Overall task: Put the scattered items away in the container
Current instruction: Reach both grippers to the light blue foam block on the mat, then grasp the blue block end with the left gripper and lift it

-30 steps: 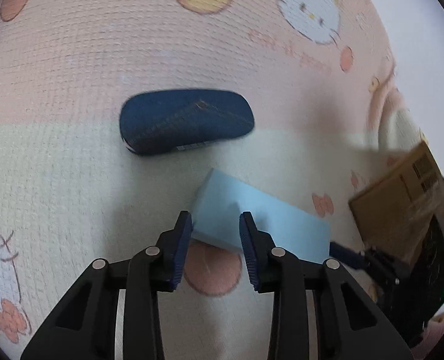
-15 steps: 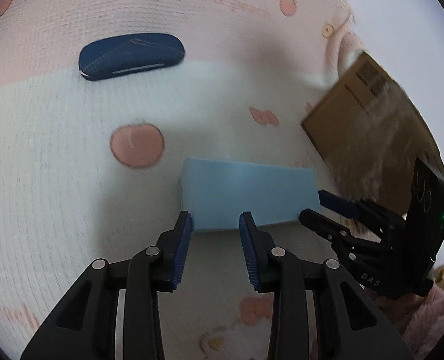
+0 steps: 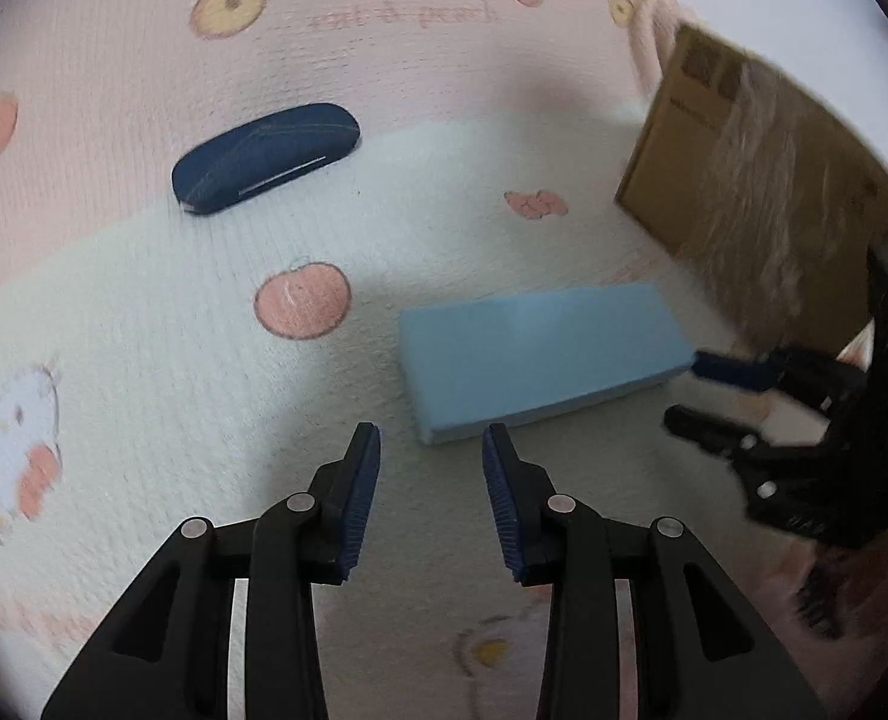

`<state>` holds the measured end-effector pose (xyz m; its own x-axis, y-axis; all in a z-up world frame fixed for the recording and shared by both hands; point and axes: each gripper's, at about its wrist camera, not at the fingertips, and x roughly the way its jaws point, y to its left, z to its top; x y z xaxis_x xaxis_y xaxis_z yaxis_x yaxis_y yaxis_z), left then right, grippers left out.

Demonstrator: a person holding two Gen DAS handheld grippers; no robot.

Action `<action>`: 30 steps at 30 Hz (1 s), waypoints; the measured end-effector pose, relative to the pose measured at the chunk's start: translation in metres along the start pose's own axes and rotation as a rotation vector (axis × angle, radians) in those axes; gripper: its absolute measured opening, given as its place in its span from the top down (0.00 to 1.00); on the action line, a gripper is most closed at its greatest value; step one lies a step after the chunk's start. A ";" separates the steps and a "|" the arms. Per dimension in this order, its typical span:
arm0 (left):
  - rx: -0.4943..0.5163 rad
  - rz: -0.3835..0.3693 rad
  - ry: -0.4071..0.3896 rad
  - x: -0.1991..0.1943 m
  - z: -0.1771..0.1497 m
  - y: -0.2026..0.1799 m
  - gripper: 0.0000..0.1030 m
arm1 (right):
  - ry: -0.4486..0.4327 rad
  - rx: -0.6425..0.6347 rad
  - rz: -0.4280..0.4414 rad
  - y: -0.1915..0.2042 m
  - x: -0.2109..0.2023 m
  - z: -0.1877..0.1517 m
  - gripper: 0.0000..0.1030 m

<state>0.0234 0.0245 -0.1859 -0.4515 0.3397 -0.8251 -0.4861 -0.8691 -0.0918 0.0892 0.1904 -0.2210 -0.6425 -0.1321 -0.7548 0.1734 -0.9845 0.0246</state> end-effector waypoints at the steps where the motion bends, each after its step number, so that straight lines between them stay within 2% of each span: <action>1: 0.017 -0.003 0.001 0.004 0.000 -0.001 0.62 | -0.001 -0.016 -0.009 0.001 0.003 -0.001 0.58; 4: 0.039 -0.007 -0.016 0.012 -0.001 -0.004 0.62 | -0.031 -0.067 -0.046 0.004 0.007 0.001 0.58; 6: 0.058 0.000 -0.018 0.014 -0.001 -0.005 0.64 | -0.044 -0.083 -0.039 0.005 0.007 0.003 0.59; 8: 0.073 -0.008 -0.019 0.013 0.000 -0.008 0.71 | -0.042 -0.098 -0.032 0.007 0.006 0.006 0.61; 10: 0.086 0.011 -0.019 0.007 0.001 -0.012 0.71 | -0.032 -0.103 -0.033 0.008 0.002 0.008 0.61; 15: 0.142 -0.008 -0.007 -0.009 0.007 -0.020 0.71 | -0.049 -0.063 -0.024 0.004 -0.021 0.015 0.61; 19: 0.130 -0.035 0.021 -0.008 0.014 -0.020 0.71 | -0.057 0.024 0.018 -0.008 -0.026 0.022 0.61; 23: 0.029 -0.092 0.000 -0.003 0.031 -0.005 0.71 | -0.038 0.054 0.016 -0.019 -0.015 0.041 0.61; 28: -0.199 -0.205 -0.046 0.025 0.064 0.032 0.71 | -0.063 0.097 0.022 -0.041 0.004 0.067 0.61; 30: -0.284 -0.238 -0.049 0.036 0.073 0.044 0.71 | -0.046 0.140 0.016 -0.052 0.013 0.076 0.61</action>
<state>-0.0686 0.0249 -0.1794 -0.3895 0.5550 -0.7350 -0.3579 -0.8265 -0.4344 0.0148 0.2311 -0.1820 -0.6743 -0.1497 -0.7231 0.0805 -0.9883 0.1296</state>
